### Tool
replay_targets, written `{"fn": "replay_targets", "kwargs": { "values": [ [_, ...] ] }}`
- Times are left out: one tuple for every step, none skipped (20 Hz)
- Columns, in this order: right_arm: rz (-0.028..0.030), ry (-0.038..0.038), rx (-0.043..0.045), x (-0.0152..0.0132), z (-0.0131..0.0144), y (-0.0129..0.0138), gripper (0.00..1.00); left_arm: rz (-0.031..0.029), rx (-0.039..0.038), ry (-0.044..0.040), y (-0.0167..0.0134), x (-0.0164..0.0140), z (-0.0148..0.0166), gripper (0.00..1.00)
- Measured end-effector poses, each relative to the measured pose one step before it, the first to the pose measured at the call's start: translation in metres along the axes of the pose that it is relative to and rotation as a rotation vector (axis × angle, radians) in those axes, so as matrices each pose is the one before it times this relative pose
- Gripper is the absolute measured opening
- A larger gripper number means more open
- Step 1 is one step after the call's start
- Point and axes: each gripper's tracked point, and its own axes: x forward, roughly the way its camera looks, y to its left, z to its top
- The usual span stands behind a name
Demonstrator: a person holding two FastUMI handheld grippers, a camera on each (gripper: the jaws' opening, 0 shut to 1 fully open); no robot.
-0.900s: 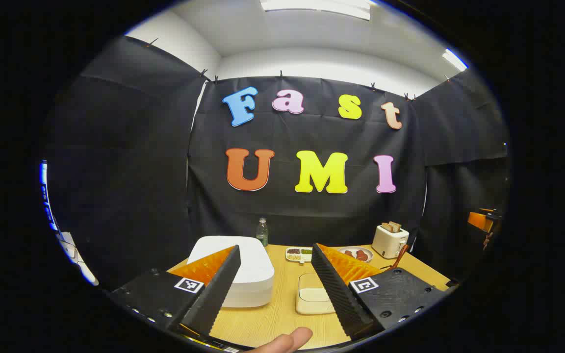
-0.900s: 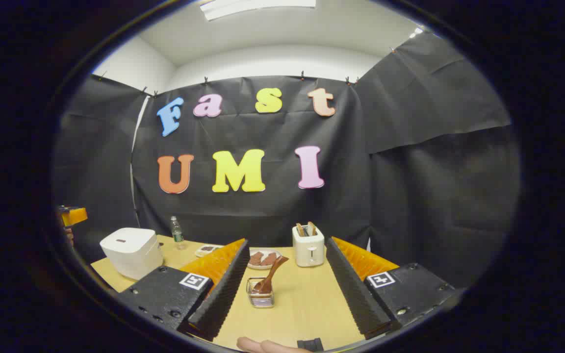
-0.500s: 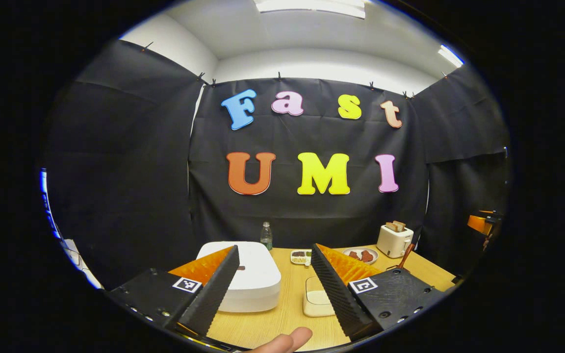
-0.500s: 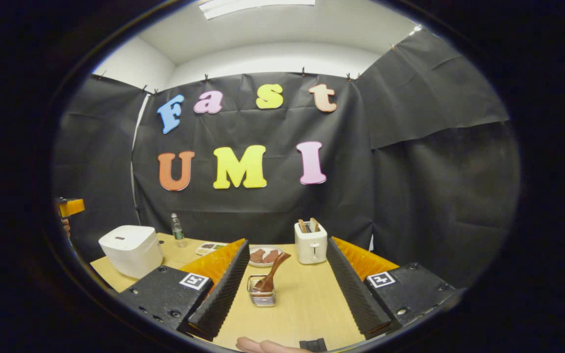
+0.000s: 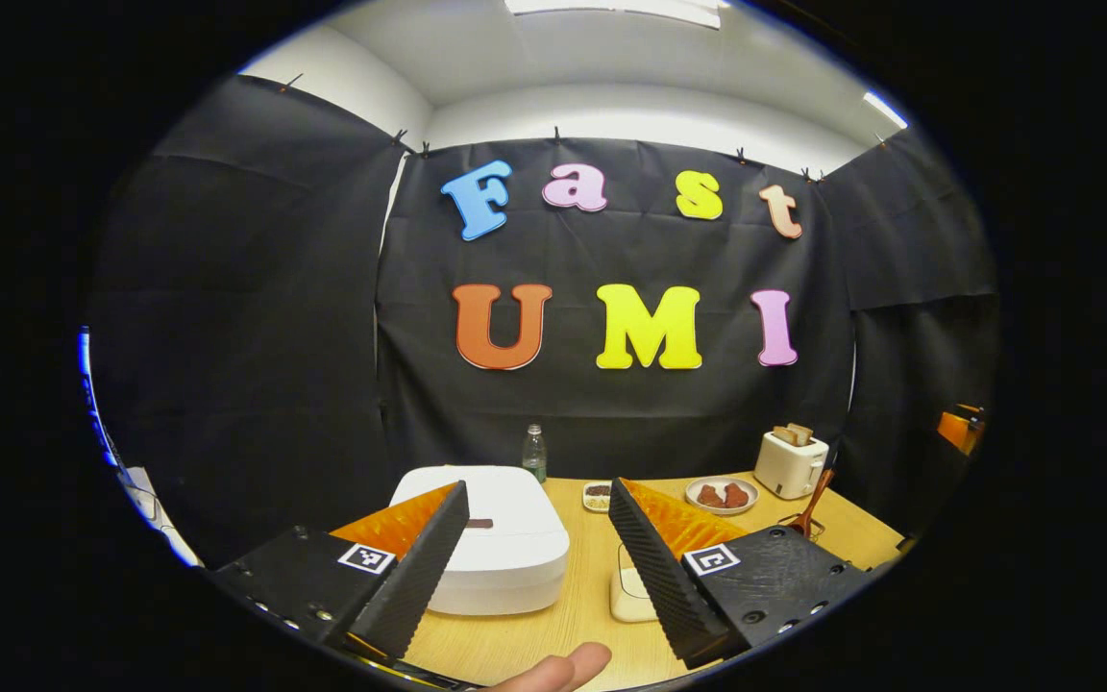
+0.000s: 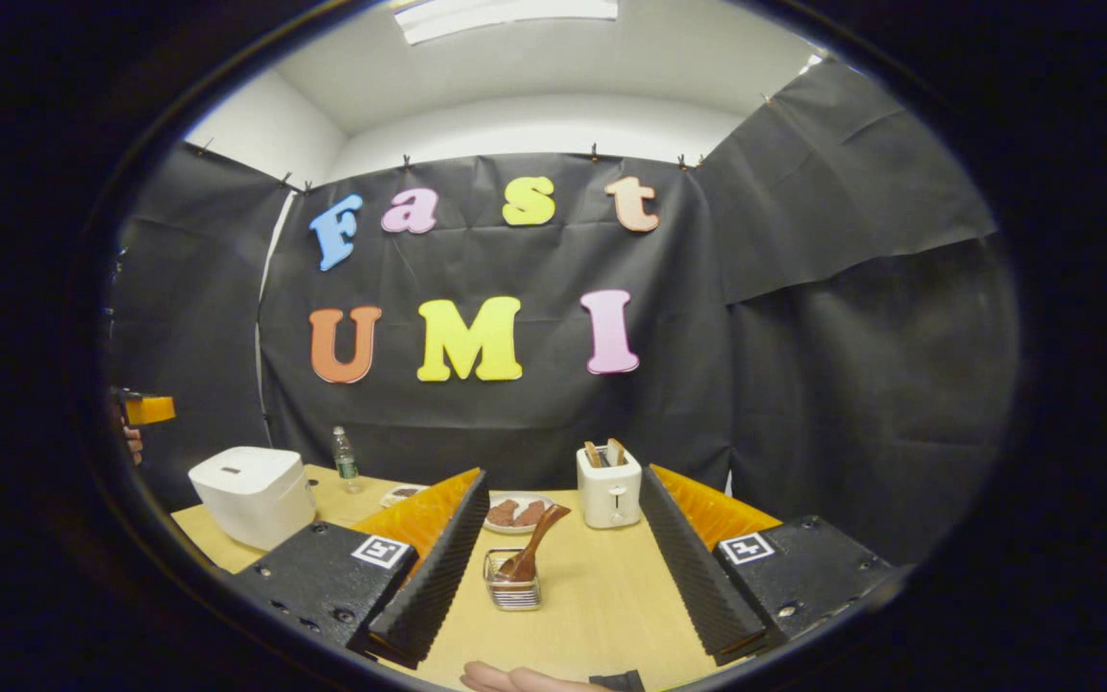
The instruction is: Close the left gripper, press the button to open the rice cooker; take a wooden spoon from the chopstick holder with the right hand, scoop a spoonful of rice and pour it into the rice cooker, then put the wooden spoon back into the chopstick holder.
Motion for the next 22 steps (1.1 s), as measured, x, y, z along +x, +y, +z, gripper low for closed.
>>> {"fn": "replay_targets", "kwargs": {
  "values": [
    [0.00033, 0.00158, -0.00490, 0.00106, -0.00191, 0.00061, 1.00, 0.02223, 0.01072, 0.01682, 0.00649, 0.00707, -0.00489, 0.94],
    [0.00164, 0.00130, -0.00663, 0.00099, -0.00338, 0.00099, 1.00, 0.01684, 0.01862, 0.03241, 0.00485, 0.00748, -0.00883, 0.94],
    [0.00318, -0.00012, -0.00921, 0.00135, -0.00164, 0.00188, 1.00, 0.01901, 0.00918, 0.02818, 0.00474, 0.00673, -0.00807, 0.94],
    [-0.00024, 0.00182, -0.00935, 0.00076, -0.00270, 0.00033, 0.95, 0.01074, 0.00188, 0.01563, 0.00456, 0.00506, -0.00214, 0.94],
    [0.00004, 0.00190, -0.00752, 0.00102, -0.00215, 0.00020, 0.95, -0.00010, -0.00099, 0.01051, 0.00131, 0.00528, -0.00048, 0.94],
    [0.00226, -0.00229, -0.00345, 0.00048, -0.00061, 0.00164, 0.95, 0.00272, -0.00399, 0.00601, 0.00336, 0.00606, -0.00014, 0.94],
    [0.00172, -0.00282, 0.00048, 0.00029, 0.00020, 0.00051, 0.95, 0.00998, -0.00511, 0.00849, 0.00503, 0.00640, -0.00205, 0.94],
    [0.00063, -0.00124, 0.00304, 0.00002, -0.00066, 0.00007, 0.95, 0.01388, -0.00595, 0.00751, 0.00657, 0.00554, -0.00240, 0.94],
    [0.00149, -0.00018, 0.00535, 0.00031, 0.00043, -0.00017, 1.00, 0.00429, -0.00247, 0.01633, 0.00375, 0.00583, -0.00302, 0.93],
    [0.00325, 0.00053, 0.00234, 0.00065, -0.00215, 0.00026, 1.00, -0.00015, -0.00171, 0.01790, 0.00172, 0.00442, -0.00356, 0.86],
    [0.00218, -0.00015, -0.00034, 0.00074, -0.00061, 0.00013, 1.00, 0.00014, -0.00420, 0.01029, 0.00308, 0.00522, -0.00130, 0.83],
    [-0.00159, -0.00157, -0.00043, 0.00025, -0.00080, -0.00101, 0.95, 0.00026, -0.00330, 0.01817, 0.00098, 0.00600, -0.00316, 0.77],
    [0.00091, -0.00153, -0.00115, 0.00077, -0.00040, 0.00053, 1.00, -0.00489, 0.00089, 0.01684, -0.00016, 0.00726, -0.00376, 0.81],
    [0.00292, 0.00157, -0.00147, 0.00095, -0.00219, 0.00187, 1.00, -0.00959, -0.00360, 0.01001, -0.00001, 0.00358, -0.00164, 0.64],
    [0.00281, 0.00317, -0.00054, 0.00098, -0.00352, 0.00088, 1.00, -0.00850, -0.00473, 0.01779, -0.00131, 0.00572, -0.00213, 0.58],
    [0.00264, 0.00350, 0.00044, 0.00132, -0.00308, 0.00038, 1.00, 0.00402, 0.00226, 0.03355, 0.00182, 0.00743, -0.00689, 0.46],
    [0.00135, 0.00545, -0.00055, 0.00084, -0.00337, 0.00037, 1.00, 0.01860, 0.01085, 0.04416, 0.00421, 0.00537, -0.00866, 0.41],
    [0.00195, 0.00688, -0.00267, 0.00081, -0.00407, 0.00063, 1.00, 0.01624, 0.01354, 0.02431, 0.00481, 0.00482, -0.00406, 0.34],
    [0.00026, 0.00663, -0.00287, 0.00136, -0.00450, -0.00073, 1.00, 0.01679, 0.01837, 0.02223, 0.00269, 0.00636, -0.00302, 0.33],
    [-0.00190, 0.00705, -0.00274, 0.00191, -0.00385, -0.00088, 1.00, 0.00978, 0.02060, 0.01496, 0.00223, 0.00576, -0.00236, 0.34],
    [-0.00020, 0.00643, -0.00012, 0.00157, -0.00352, -0.00150, 1.00, 0.02446, -0.00108, 0.01868, 0.00482, 0.00242, -0.00283, 0.33],
    [0.00172, 0.00865, 0.00076, 0.00153, -0.00492, -0.00049, 1.00, -0.00172, -0.00992, 0.01173, -0.00035, 0.00679, -0.00021, 0.02]
  ]
}}
